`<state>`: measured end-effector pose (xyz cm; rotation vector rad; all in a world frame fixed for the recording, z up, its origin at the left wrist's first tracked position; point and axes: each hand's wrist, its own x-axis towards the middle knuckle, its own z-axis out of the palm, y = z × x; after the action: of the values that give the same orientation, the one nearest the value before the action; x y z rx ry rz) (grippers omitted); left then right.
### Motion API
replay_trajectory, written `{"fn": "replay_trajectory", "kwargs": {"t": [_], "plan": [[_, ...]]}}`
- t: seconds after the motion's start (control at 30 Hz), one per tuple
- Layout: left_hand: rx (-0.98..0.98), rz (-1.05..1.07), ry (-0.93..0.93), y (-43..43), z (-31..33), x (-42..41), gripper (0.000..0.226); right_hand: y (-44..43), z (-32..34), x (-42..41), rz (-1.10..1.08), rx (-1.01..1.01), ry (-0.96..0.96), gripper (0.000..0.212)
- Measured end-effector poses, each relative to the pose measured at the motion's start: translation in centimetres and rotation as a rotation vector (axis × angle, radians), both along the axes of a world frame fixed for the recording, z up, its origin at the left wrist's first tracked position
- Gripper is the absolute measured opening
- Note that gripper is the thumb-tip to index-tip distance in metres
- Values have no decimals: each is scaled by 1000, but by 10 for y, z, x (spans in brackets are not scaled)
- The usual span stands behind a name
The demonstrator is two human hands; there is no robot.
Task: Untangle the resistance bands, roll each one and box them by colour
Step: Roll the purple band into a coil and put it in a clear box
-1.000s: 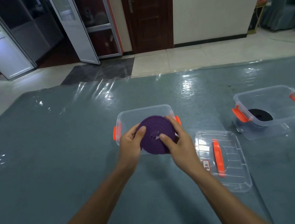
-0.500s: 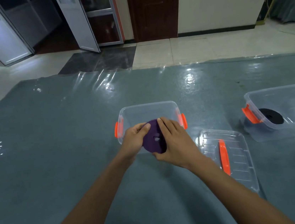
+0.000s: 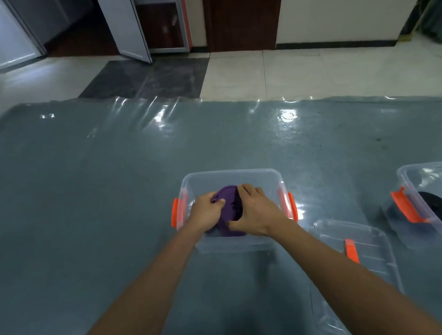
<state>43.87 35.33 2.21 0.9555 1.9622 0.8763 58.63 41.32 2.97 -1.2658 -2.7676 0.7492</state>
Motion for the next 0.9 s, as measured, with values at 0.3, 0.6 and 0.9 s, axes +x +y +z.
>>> {"fn": "replay_trajectory", "kwargs": {"t": [0.3, 0.6, 0.9], "plan": [[-397, -126, 284, 19, -38, -14, 35, 21, -51, -27, 107, -37, -245, 94], [-412, -306, 420, 30, -51, -15, 30, 34, -73, -35, 177, -10, -362, 99], [-368, -475, 827, 29, -29, -3, 35, 31, -36, 10, -78, -92, -6, 70]]}}
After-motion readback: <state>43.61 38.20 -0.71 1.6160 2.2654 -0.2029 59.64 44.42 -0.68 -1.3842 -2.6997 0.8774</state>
